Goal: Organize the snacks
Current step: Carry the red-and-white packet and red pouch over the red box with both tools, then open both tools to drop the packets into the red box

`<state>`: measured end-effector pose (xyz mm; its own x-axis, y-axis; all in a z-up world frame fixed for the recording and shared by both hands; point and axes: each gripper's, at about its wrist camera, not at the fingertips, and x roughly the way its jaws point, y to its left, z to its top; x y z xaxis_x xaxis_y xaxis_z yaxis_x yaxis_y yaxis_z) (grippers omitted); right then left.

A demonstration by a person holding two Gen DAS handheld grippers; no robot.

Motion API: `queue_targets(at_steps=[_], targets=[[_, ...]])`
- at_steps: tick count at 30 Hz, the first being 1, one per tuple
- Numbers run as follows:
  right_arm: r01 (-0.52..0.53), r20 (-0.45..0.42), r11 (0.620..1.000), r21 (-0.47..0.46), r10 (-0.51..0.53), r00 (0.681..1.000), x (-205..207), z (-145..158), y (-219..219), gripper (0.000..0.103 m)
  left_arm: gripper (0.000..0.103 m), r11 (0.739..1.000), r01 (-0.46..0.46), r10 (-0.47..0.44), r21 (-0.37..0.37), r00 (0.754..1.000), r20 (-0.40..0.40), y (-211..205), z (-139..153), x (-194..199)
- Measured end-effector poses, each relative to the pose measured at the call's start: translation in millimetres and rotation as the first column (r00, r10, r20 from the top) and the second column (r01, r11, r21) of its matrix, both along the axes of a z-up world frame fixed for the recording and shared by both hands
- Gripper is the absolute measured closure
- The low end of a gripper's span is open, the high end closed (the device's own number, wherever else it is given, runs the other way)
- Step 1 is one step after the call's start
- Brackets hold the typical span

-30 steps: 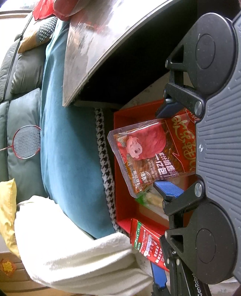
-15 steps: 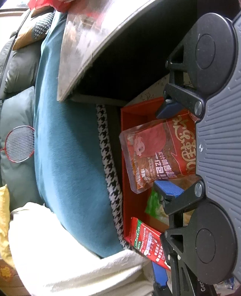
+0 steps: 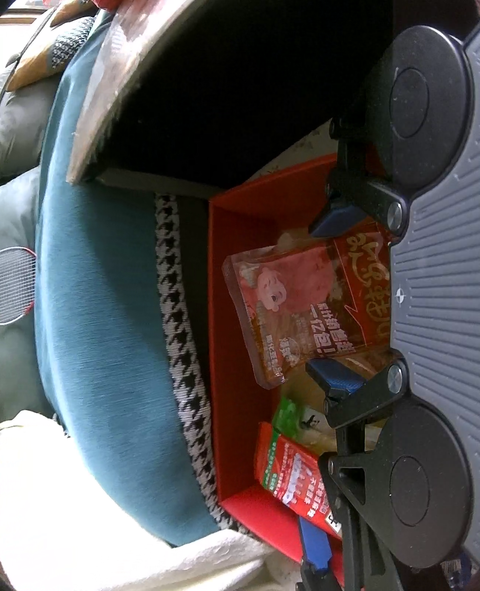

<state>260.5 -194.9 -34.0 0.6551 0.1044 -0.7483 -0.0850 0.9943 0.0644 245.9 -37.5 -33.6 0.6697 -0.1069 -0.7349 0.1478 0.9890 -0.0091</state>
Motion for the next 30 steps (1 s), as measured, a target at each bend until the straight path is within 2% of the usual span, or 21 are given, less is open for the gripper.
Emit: queue_targets(at_steps=[6,9,14,24,30], targets=[[-0.001,0.002,1.0,-0.009,0.001,1.0,1.4,-1.2,2.7,0.021,0.056,1.0,0.002,-0.002,0.024,1.0,-0.02,-2.5,-5.5,2.4],[0.0,0.008,1.0,-0.006,0.0,1.0,-0.4,0.4,1.9,0.021,0.048,1.0,0.002,-0.002,0.029,1.0,-0.012,-2.3,-3.0,1.3],[0.01,0.026,1.0,-0.004,-0.01,1.0,-6.4,7.6,-0.3,0.021,0.047,1.0,0.0,0.0,0.027,1.0,-0.008,-2.6,1.3,-1.4],[0.008,0.097,1.0,-0.003,-0.007,0.995,-42.0,40.6,-1.5,0.018,0.045,1.0,0.0,-0.001,0.022,0.999,0.037,14.0,34.7,-28.7],[-0.02,0.1,0.999,0.028,0.017,0.995,-67.4,54.8,3.2,0.017,0.041,1.0,0.003,-0.004,0.019,0.999,0.041,40.3,50.5,-62.3]])
